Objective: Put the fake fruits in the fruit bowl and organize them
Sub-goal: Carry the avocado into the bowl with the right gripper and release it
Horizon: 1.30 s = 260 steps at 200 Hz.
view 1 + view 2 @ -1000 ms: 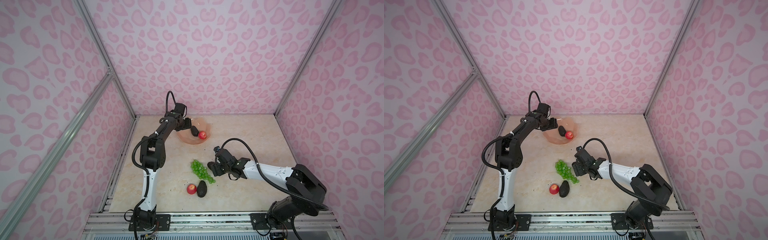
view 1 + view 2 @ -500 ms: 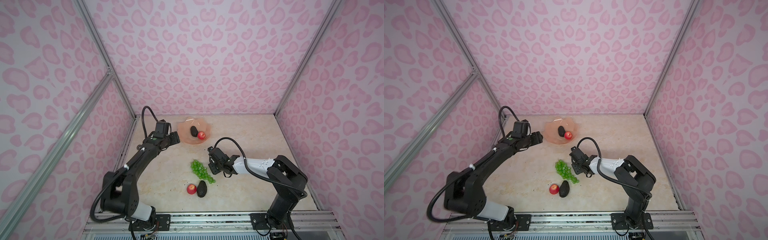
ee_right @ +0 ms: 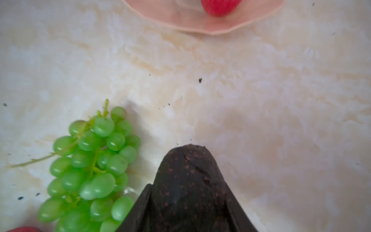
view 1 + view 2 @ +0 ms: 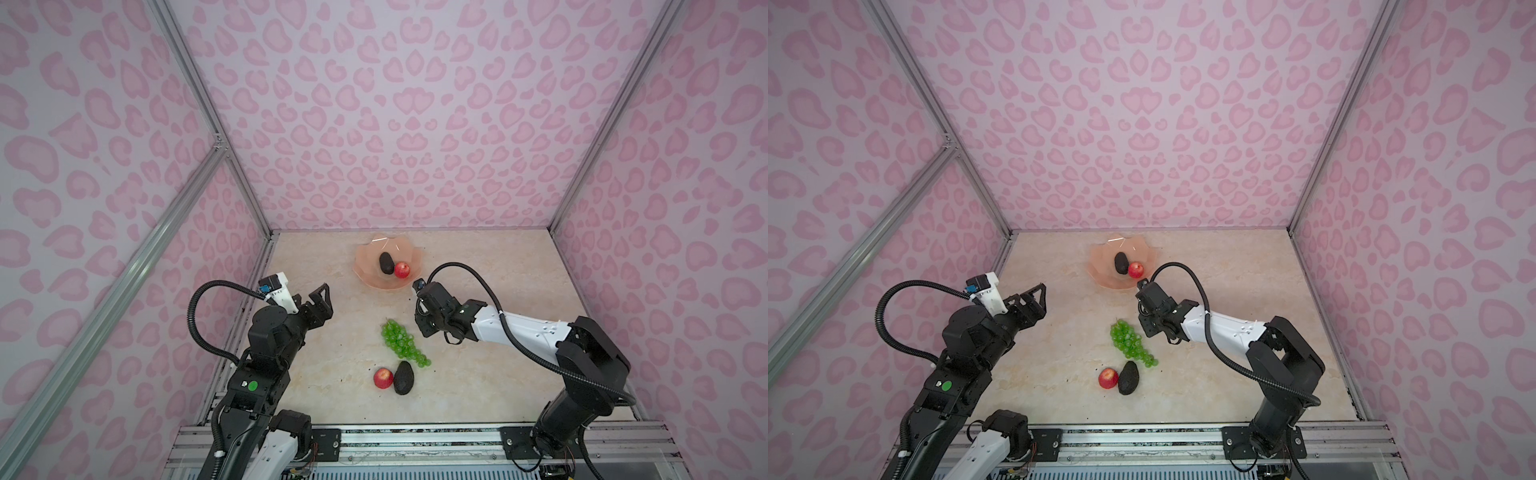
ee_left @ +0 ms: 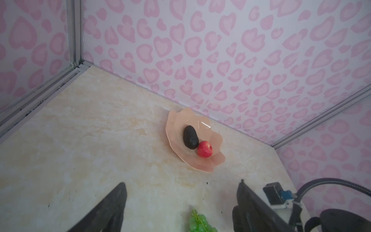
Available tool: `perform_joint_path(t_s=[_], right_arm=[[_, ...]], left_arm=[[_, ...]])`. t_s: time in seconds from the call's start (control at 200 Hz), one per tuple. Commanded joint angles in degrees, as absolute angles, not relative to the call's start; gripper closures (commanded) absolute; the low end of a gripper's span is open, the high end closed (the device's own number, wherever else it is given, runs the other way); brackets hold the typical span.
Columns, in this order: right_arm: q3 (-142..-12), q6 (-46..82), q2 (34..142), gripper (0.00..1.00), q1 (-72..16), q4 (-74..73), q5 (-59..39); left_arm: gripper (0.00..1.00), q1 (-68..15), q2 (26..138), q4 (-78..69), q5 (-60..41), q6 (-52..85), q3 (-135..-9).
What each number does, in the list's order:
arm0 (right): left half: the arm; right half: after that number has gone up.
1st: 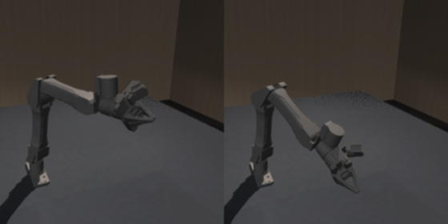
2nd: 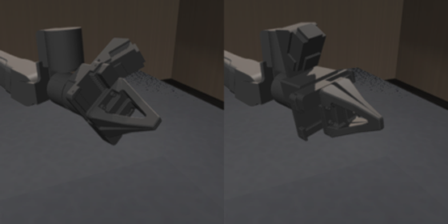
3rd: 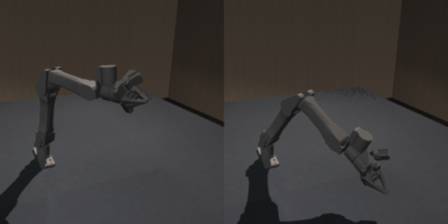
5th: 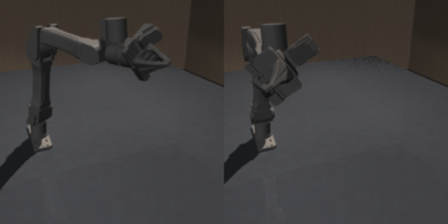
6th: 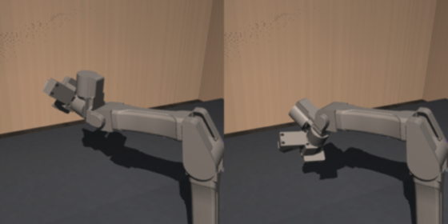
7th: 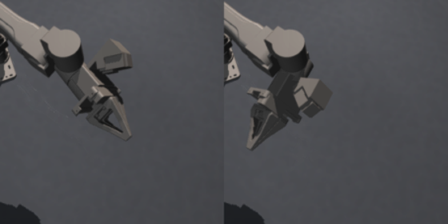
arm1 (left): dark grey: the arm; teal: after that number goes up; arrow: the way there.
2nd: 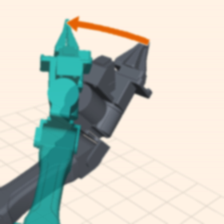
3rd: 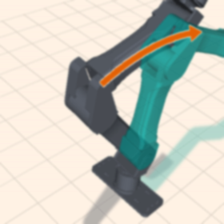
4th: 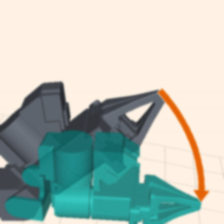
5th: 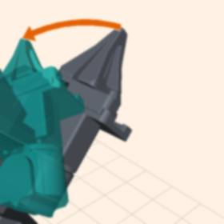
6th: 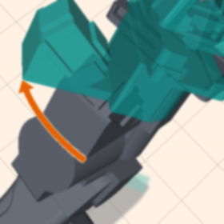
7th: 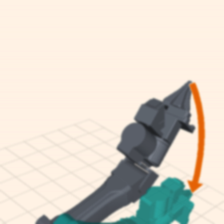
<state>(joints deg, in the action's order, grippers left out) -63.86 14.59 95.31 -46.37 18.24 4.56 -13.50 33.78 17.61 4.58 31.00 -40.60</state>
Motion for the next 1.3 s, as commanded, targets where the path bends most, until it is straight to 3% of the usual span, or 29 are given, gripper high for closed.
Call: perform_joint_path(t_s=[0.0, 0.325, 0.855, 1.025, 1.165, 1.295], right_arm=[[-67.75, 14.70, 95.20, 0.73, -46.40, 21.55, 5.20], [-89.91, 12.16, 109.44, 0.74, -45.57, 25.12, 6.63], [-131.27, 9.05, 143.60, 0.74, -42.19, 36.49, 2.90], [-138.65, 8.73, 149.63, 0.69, -41.92, 39.94, 1.23], [-140.49, 9.07, 151.09, 0.51, -41.84, 40.00, 0.01], [-140.44, 8.97, 149.87, 0.42, -41.75, 39.21, -1.31]], left_arm=[[0.13, -13.52, 33.15, 18.51, 1.89, 32.31, -39.19], [0.13, -13.50, 31.90, 21.32, -5.27, 32.82, -36.74], [0.16, -13.50, 29.84, 31.39, -18.38, 32.54, -32.54], [0.18, -13.66, 29.18, 32.36, -21.38, 35.46, -30.38], [0.20, -14.19, 28.83, 33.48, -19.60, 36.59, -29.90], [0.21, -14.86, 29.76, 33.49, -19.00, 37.56, -29.23]])
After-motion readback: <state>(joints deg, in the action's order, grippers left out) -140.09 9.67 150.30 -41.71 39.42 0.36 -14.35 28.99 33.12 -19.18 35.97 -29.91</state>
